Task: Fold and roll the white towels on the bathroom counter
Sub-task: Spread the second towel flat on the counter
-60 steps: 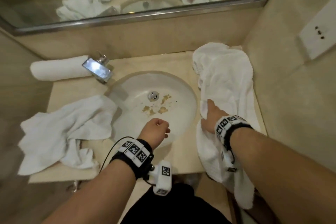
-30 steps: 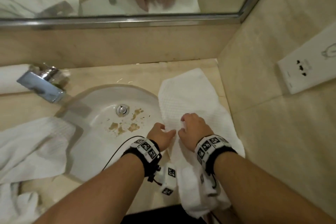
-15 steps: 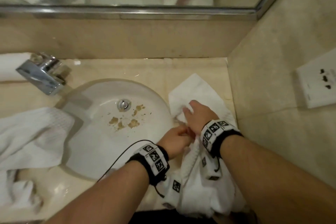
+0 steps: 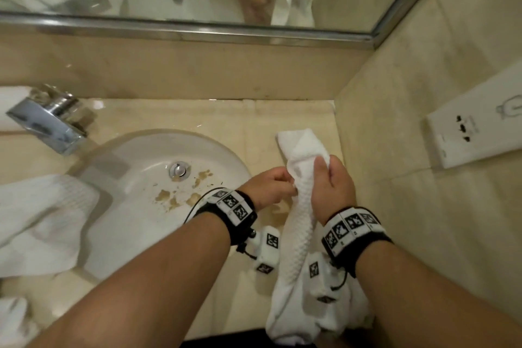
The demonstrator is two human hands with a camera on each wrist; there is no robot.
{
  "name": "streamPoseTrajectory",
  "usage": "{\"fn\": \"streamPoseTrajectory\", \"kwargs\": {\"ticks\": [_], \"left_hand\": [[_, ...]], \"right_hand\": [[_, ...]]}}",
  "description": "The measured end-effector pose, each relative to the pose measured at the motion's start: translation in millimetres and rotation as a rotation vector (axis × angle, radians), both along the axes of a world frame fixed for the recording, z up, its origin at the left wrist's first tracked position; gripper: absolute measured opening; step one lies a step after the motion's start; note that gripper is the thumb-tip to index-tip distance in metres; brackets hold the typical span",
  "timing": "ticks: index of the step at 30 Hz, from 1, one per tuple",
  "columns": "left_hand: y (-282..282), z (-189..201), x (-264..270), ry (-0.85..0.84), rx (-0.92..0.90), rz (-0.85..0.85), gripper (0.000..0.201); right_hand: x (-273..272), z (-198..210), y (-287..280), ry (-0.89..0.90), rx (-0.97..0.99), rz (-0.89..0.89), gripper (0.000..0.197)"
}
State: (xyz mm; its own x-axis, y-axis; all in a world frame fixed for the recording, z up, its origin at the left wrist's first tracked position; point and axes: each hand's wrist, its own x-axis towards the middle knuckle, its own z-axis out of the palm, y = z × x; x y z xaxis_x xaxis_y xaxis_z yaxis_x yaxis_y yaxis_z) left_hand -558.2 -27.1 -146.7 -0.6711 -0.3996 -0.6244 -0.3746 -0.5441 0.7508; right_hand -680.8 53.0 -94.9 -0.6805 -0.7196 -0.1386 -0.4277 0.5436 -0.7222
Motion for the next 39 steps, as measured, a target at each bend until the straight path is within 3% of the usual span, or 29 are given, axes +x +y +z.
{"fn": "streamPoseTrajectory", "kwargs": {"ticks": [2,4,8,12,14,18,22,24,28,30,34,37,39], "left_hand": [[4,-2,0,0.015,0.108,0.063,0.02],[8,-3,-2,-0.038,0.116,0.114,0.034],[12,3,-7,-0.055,-0.165,-0.032,0.061],[10,10,-16,-0.167,-0.458,-0.197,0.034],[4,13,-15,-0.226,-0.479,-0.184,0.043],[-27,34,10,-0.214,-0.388,0.083,0.027],[-68,51,41,-0.312,-0.5,0.296,0.043],[-81,52,50,-0.413,-0.441,0.292,0.047],[-75,28,83,-0.547,0.024,0.25,0.075],[-68,12,99,-0.493,0.164,0.206,0.08],[-51,3,127,-0.416,0.093,-0.057,0.049],[-50,-3,143,-0.578,-0.13,-0.497,0.06],[-57,-3,149,-0.717,-0.23,-0.64,0.06]], "right_hand": [[-1,1,2,0.02,-0.032,-0.027,0.037],[0,4,4,0.029,-0.057,-0.057,0.037],[4,6,7,0.041,-0.059,-0.055,0.037],[3,10,9,0.013,-0.051,-0.07,0.037],[0,14,9,0.025,0.0,-0.083,0.036],[-5,14,6,0.11,0.092,-0.083,0.039],[12,4,1,0.077,0.072,0.003,0.029],[17,-11,-3,0.005,0.104,0.066,0.029],[14,-68,4,0.05,0.511,0.426,0.053],[14,-81,9,0.132,0.602,0.511,0.062],[8,-79,2,0.243,0.722,0.512,0.069],[-5,-72,-6,0.281,0.865,0.527,0.077],[-13,-70,-9,0.308,0.926,0.514,0.08]]}}
